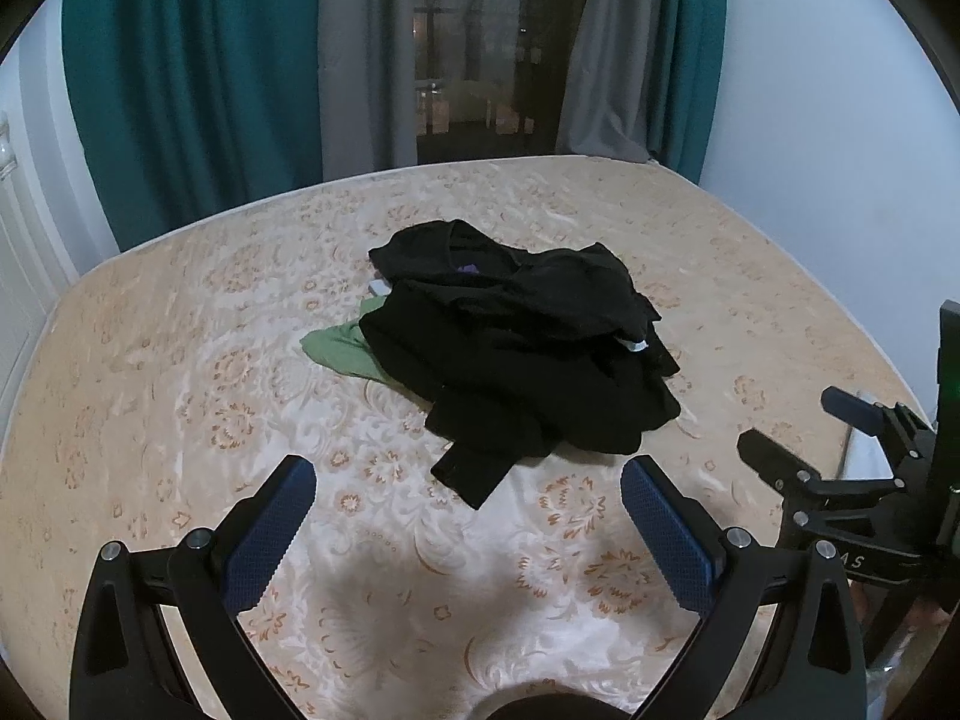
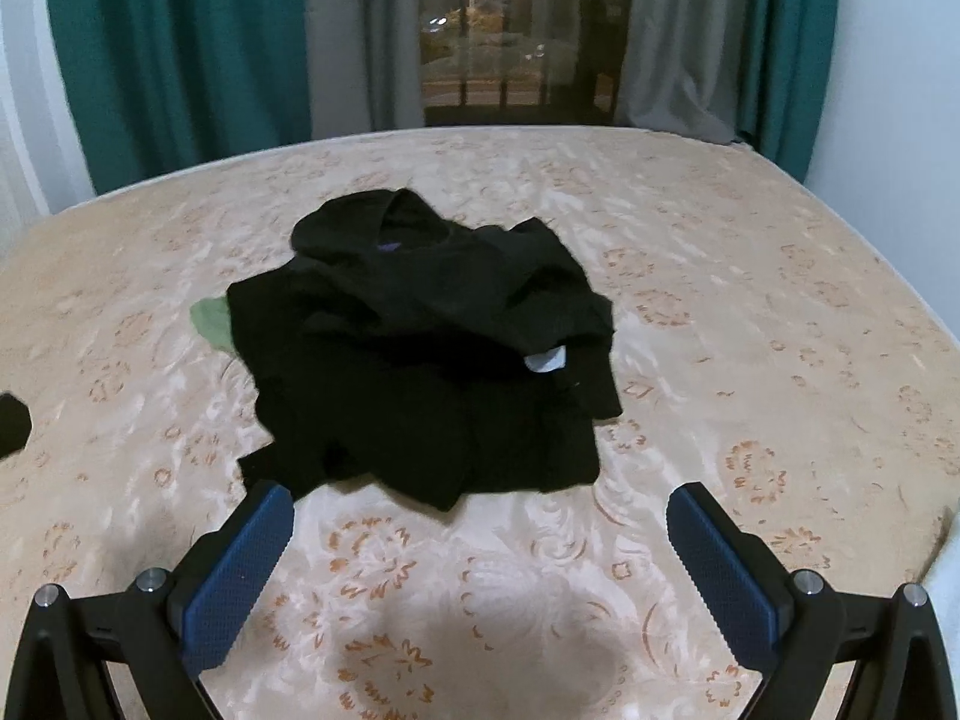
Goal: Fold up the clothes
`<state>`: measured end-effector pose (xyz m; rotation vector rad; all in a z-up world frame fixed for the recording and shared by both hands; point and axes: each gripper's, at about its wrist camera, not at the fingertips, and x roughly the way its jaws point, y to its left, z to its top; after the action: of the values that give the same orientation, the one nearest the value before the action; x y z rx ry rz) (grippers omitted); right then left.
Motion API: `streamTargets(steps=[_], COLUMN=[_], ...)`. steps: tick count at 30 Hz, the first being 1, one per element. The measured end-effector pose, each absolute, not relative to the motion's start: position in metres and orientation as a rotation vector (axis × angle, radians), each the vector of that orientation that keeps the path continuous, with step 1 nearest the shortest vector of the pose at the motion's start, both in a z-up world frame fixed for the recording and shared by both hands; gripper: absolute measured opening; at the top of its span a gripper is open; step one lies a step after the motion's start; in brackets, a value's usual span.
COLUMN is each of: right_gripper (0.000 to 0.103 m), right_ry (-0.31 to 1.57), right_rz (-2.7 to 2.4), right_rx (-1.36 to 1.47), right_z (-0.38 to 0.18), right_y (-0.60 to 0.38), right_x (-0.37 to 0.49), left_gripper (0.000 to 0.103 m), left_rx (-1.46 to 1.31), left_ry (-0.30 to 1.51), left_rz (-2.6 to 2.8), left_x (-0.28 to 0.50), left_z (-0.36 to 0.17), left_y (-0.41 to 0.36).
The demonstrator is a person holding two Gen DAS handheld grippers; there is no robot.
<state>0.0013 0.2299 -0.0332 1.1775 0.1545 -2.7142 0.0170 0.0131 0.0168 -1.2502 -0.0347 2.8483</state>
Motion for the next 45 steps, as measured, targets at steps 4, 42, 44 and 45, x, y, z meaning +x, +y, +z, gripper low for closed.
streamTargets(steps=[4, 42, 44, 45], right_gripper=[0.103, 0.054, 0.066, 0.069], right_ry=[0.215, 0.262, 0.283, 0.292], right_rz=[-2.705, -2.657, -2.647, -2.638], right_rx=[1.179, 1.222, 1.206, 1.198], right_z=[-0.04, -0.092, -0.092, -0.093], right_y=[0.225, 0.191, 0.18, 0.174], right_x=[0.001, -0.131, -0.14, -0.143], left_gripper=[0.103, 0.103, 0.103, 0.103], left_rx=[-1.236, -1.296, -1.32, -1.331], left_ry=[-0.076, -0.186, -0.194, -0.205], left_rz=[2.85, 2.858, 2.859, 2.856], left_x=[0.018, -0.033, -0.033, -0.033], left_z=[0.016, -0.043, -0.049, -0.052], left_y=[0.011, -0.026, -0.031, -0.034])
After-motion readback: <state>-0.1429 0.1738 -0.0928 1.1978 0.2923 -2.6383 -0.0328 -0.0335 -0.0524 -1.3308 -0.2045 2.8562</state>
